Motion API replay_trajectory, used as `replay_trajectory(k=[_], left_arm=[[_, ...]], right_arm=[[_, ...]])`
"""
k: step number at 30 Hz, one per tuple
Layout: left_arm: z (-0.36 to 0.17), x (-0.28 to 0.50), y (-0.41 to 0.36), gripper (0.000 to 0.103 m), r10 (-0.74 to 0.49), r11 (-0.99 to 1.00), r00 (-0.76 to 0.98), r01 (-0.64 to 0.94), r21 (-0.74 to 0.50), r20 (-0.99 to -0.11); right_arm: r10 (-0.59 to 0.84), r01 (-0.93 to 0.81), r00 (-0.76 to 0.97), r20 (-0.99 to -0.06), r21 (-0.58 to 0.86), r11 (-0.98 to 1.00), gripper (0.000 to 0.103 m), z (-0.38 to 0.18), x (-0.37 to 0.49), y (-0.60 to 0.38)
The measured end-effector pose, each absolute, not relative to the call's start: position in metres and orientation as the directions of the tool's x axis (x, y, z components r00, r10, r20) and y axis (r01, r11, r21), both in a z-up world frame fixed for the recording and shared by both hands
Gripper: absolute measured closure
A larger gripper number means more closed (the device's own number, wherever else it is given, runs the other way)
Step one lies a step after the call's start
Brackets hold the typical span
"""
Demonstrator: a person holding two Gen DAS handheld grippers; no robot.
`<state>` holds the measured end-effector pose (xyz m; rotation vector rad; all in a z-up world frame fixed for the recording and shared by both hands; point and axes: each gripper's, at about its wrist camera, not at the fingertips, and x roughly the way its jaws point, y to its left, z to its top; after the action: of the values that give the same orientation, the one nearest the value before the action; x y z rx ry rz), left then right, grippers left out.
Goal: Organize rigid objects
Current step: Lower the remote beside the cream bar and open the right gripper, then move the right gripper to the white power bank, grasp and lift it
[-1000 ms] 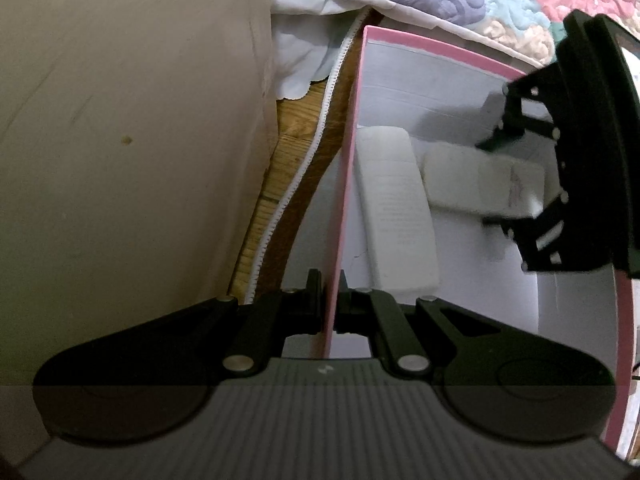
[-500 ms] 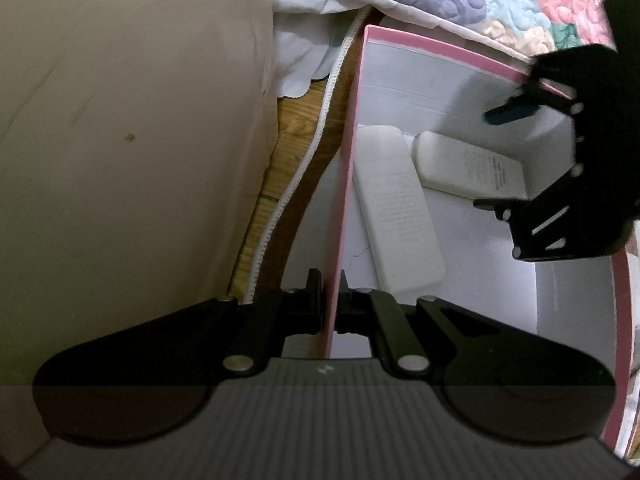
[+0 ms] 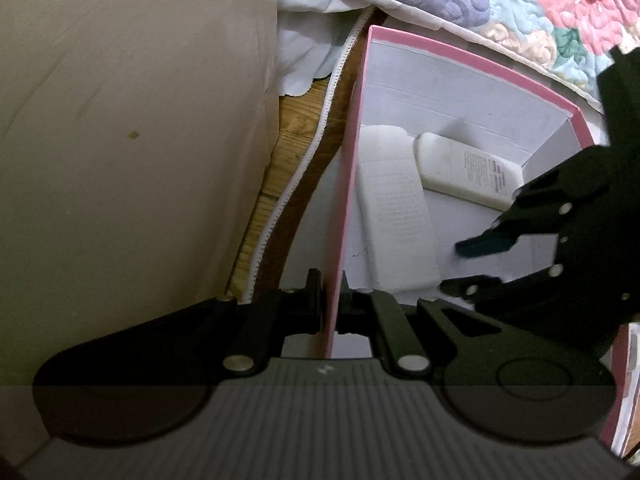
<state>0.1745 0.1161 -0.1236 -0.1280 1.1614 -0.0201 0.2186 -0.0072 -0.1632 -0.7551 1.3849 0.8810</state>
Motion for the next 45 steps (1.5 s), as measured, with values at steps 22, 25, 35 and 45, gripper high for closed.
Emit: replay_trajectory(k=[22, 25, 35, 45], left_arm=[[-0.124, 0.175, 0.111, 0.098, -0.045, 0.995, 0.395, -0.061, -0.075, -0.918], [-0.124, 0.176, 0.111, 0.098, -0.038, 0.996, 0.393, -0.06, -0.067, -0.919], [-0.124, 0.178, 0.106, 0.098, -0.021, 0.997, 0.395, -0.064, -0.05, -0.918], [-0.122, 0.174, 0.106, 0.098, -0.012, 0.995, 0.39, -0.084, -0.049, -0.921]], right_arm=[[0.374, -0.43, 0.094, -0.923, 0.302, 0.851, 0.06, -0.039, 0.223, -0.15], [0.32, -0.356, 0.125, -0.939, 0.258, 0.898, 0.055, -0.027, 0.204, -0.184], [0.152, -0.165, 0.109, -0.982, 0.133, 0.977, 0.042, -0.055, 0.169, -0.252], [0.007, -0.133, 0.019, -1.0, 0.005, 0.991, 0.029, -0.12, 0.169, -0.259]])
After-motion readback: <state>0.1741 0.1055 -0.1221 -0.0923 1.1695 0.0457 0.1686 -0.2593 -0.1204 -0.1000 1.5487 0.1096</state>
